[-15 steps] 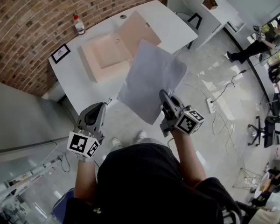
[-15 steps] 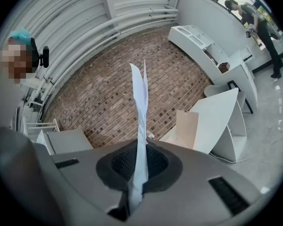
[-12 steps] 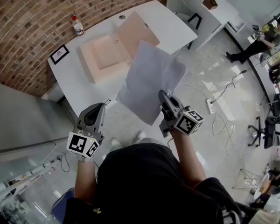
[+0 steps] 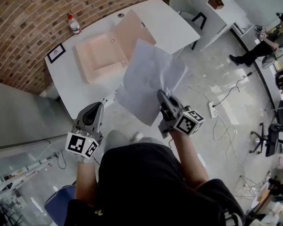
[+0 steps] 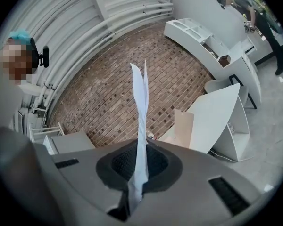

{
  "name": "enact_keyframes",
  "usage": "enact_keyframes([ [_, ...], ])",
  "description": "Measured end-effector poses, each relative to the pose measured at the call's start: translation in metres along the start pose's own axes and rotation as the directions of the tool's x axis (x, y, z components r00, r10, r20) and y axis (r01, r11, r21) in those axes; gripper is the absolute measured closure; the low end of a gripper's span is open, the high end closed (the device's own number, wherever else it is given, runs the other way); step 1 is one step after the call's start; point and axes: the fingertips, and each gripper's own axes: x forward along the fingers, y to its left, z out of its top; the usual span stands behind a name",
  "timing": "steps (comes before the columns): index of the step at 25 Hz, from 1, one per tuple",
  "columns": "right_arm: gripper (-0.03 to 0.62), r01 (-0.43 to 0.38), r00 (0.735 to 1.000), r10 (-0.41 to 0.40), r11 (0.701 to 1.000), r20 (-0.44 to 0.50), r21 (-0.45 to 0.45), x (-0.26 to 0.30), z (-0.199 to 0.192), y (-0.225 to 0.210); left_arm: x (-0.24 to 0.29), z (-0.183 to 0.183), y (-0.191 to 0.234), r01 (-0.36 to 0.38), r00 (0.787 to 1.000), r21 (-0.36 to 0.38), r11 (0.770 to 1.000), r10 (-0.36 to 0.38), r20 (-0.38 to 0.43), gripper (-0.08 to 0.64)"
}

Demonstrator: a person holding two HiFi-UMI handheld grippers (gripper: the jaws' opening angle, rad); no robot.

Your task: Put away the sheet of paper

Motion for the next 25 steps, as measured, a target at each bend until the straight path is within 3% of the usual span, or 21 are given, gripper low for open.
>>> enact_keyframes([
  [4, 0.581, 0.012, 1.0, -0.013, 1.0, -0.021, -0.016, 0.011, 0.004, -0.016, 0.011, -0.006, 0.008, -0.001, 1.0, -0.072, 0.997, 0.001, 0.007, 0.557],
  [9, 0.581, 0.033, 0.998, -0.034, 0.999, -0.045, -0.022, 0.043, 0.007, -0.03, 0.03, -0.011, 0.041, -0.021, 1.0, -0.074, 0.997, 0.021, 0.001, 0.557],
  [16, 0.581, 0.064, 0.995, -0.068, 0.996, -0.071, -0.055, 0.119, 0.018, -0.035, 0.066, -0.002, 0.111, 0.007, 1.0, -0.098, 0.995, -0.005, 0.015, 0.557],
  [25, 0.581, 0.125, 0.986, -0.135, 0.987, -0.102, -0.1, 0.231, 0.026, -0.036, 0.092, 0.003, 0.222, 0.024, 1.0, -0.063, 0.998, -0.024, -0.007, 0.557],
])
